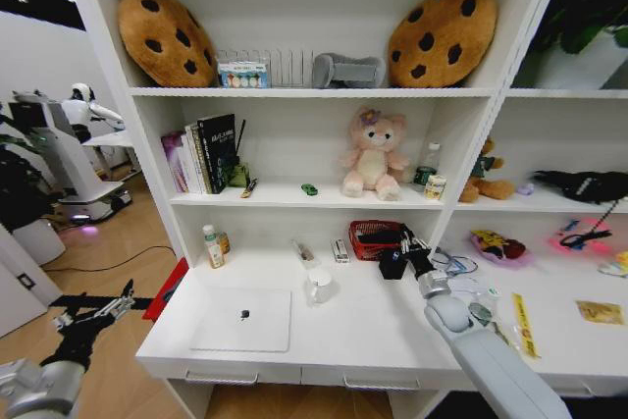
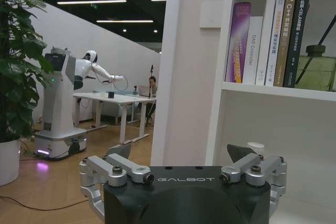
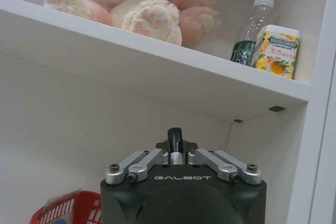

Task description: Organize the objects on the table.

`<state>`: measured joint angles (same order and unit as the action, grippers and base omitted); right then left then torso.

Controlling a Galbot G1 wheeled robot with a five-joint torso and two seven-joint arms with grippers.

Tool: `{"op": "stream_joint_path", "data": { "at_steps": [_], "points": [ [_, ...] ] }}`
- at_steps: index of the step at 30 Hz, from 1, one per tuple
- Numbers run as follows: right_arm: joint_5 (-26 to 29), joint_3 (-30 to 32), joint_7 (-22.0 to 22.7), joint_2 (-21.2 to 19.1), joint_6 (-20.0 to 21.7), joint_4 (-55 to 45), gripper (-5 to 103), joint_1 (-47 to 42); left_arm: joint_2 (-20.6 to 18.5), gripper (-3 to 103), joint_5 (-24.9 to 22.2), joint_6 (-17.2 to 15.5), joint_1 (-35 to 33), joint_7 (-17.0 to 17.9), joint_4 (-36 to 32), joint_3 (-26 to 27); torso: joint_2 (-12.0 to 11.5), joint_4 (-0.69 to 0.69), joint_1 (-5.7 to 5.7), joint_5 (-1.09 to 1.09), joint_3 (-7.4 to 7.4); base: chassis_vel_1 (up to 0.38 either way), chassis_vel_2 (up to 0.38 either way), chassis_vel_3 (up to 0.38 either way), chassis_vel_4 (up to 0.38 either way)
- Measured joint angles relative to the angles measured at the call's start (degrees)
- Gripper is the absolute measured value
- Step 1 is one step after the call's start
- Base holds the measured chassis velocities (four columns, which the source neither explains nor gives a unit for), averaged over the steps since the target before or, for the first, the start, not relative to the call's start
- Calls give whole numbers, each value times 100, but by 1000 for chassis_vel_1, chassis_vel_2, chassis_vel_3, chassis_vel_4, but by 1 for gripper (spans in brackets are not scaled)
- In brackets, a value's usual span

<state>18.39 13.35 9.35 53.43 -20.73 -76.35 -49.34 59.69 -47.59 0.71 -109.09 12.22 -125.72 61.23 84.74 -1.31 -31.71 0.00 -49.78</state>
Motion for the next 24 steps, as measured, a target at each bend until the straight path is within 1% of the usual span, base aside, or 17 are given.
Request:
{"op": "stream_joint_path", "data": {
  "at_steps": [1,5,10,15,24],
  "points": [
    [0,0,0,0,0,0,11,0,0,100,0,0,0,0,0,0,0,0,0,0,0,0,0,0,0],
    [239,-253,-34,142,-17,407,11,490,0,100,0,0,0,0,0,0,0,1,0,0,0,0,0,0,0],
    [211,-450,-56,262,-62,864,11,847,0,100,0,0,0,0,0,0,0,1,0,0,1,0,0,0,0],
    [169,-537,-109,347,-123,1079,11,914,0,100,0,0,0,0,0,0,0,0,0,0,1,0,0,0,0],
    [81,-589,-124,434,-140,1076,11,812,0,100,0,0,0,0,0,0,0,0,0,0,1,0,0,0,0]
  ]
}}
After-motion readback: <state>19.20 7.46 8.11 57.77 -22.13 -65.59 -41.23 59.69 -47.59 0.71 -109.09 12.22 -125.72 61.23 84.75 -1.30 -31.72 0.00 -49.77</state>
